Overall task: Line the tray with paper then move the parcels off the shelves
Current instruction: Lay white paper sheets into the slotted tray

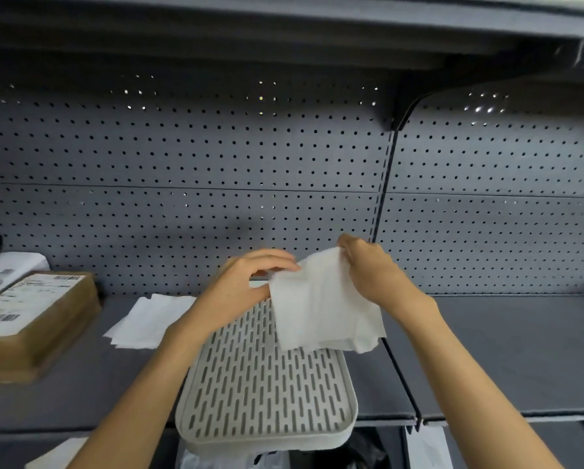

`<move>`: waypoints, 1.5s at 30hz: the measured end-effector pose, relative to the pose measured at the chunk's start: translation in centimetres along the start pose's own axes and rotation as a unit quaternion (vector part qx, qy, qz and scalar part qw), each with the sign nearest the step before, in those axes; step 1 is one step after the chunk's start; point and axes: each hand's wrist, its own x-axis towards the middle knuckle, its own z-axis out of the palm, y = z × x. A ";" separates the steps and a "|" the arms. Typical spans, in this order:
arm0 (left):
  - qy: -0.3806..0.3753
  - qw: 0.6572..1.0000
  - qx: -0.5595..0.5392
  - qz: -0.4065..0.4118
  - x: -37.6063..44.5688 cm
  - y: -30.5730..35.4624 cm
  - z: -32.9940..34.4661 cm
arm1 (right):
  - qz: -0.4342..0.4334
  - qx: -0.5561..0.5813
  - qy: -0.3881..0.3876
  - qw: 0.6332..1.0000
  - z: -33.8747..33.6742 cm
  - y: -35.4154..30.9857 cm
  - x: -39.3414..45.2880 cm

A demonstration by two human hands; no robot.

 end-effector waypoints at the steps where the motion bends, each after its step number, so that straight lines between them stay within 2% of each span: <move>1: 0.019 1.000 0.003 -0.002 -0.1 0.1 0.3 | 0.002 0.012 -0.016 1.000 0.1 0.0 0.0; 5: 0.088 0.987 -0.069 -0.113 -0.2 1.0 1.0 | -0.015 0.049 -0.105 0.993 -0.1 -0.1 -0.6; 8: 0.073 0.978 -0.088 -0.174 -0.2 1.1 1.0 | -0.044 0.086 -0.077 0.992 -0.6 -0.6 -1.2; 10: 0.061 0.977 -0.086 -0.187 -0.4 0.9 0.9 | -0.049 0.147 -0.048 0.987 -1.2 -1.3 -1.7; 13: 0.066 0.977 -0.068 -0.191 -0.1 0.7 0.5 | -0.048 0.253 -0.064 0.964 -2.1 -2.4 -2.3; 16: 0.060 0.979 -0.055 -0.188 0.1 0.9 -0.1 | -0.058 0.292 -0.064 0.952 -2.5 -3.0 -2.7; 19: 0.046 0.978 -0.050 -0.199 0.0 0.3 -0.9 | -0.064 0.255 -0.039 0.964 -3.1 -3.3 -3.0; 23: 0.016 0.972 -0.094 -0.213 -0.2 -0.1 -1.9 | -0.095 0.180 -0.051 0.978 -3.6 -3.2 -2.5; 28: -0.014 0.969 -0.124 -0.213 -0.4 0.4 -2.6 | -0.096 0.204 -0.041 0.973 -3.9 -3.2 -2.4; 36: -0.037 0.966 -0.098 -0.236 0.1 -0.6 -2.7 | -0.146 0.127 -0.073 0.978 -3.8 -3.0 -2.4; 41: 0.005 0.970 -0.040 -0.238 0.7 -0.7 -1.8 | -0.109 0.110 -0.035 0.987 -3.3 -3.7 -2.3; 45: 0.051 0.970 -0.141 -0.189 -0.8 1.3 -1.3 | -0.065 0.075 0.028 0.995 -3.0 -4.6 -2.1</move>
